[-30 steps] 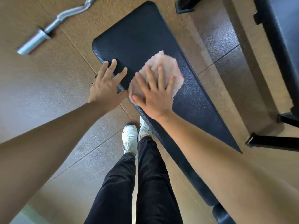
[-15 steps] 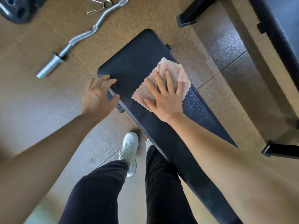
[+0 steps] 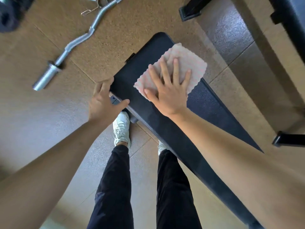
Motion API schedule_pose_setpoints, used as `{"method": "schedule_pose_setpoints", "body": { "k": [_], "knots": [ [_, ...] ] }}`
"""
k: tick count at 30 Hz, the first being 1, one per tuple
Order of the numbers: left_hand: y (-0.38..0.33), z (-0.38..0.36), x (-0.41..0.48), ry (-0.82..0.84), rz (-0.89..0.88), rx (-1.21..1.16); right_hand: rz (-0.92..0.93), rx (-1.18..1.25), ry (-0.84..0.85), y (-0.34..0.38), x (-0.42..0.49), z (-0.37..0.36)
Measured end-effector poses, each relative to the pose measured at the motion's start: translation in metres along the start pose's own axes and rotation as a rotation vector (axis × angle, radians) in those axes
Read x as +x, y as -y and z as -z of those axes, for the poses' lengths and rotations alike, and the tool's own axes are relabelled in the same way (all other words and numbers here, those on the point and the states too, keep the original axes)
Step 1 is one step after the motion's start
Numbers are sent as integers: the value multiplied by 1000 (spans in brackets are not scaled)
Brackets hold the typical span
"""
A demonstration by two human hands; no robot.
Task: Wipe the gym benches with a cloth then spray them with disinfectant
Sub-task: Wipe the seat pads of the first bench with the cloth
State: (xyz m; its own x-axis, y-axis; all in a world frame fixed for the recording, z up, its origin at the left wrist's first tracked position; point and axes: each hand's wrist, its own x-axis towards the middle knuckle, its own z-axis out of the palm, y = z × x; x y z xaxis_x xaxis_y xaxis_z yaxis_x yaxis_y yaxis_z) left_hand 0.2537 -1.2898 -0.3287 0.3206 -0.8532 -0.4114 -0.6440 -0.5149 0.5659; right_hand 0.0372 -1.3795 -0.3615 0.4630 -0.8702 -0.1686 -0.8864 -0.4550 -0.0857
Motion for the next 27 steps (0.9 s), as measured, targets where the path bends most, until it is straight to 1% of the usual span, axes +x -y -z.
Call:
{"method": "schedule_pose_setpoints", "body": {
  "k": [4, 7, 10, 13, 15, 19, 23, 25, 27],
  "knots": [
    [19, 8, 7, 58, -109, -84, 99, 19, 52, 43, -24, -1],
    [32, 15, 13, 95, -155, -135, 179, -24, 110, 62, -40, -4],
    [36, 18, 18, 95, -193, -155, 214, -40, 110, 65, -43, -6],
    [37, 16, 18, 96, -184, -175, 238, -25, 71, 50, -30, -5],
    [39, 15, 17, 110, -171, -200, 193, -22, 54, 38, -11, -2],
    [43, 15, 18, 133, -148, -227, -11, -40, 29, 16, 50, 9],
    [42, 18, 17, 170, -118, -245, -167, 40, 106, 8, 98, 22],
    [44, 20, 15, 201, -116, -254, -200, 50, 137, 11, 104, 24],
    [45, 22, 13, 214, -116, -269, -157, 31, 173, 19, 101, 25]
  ]
}}
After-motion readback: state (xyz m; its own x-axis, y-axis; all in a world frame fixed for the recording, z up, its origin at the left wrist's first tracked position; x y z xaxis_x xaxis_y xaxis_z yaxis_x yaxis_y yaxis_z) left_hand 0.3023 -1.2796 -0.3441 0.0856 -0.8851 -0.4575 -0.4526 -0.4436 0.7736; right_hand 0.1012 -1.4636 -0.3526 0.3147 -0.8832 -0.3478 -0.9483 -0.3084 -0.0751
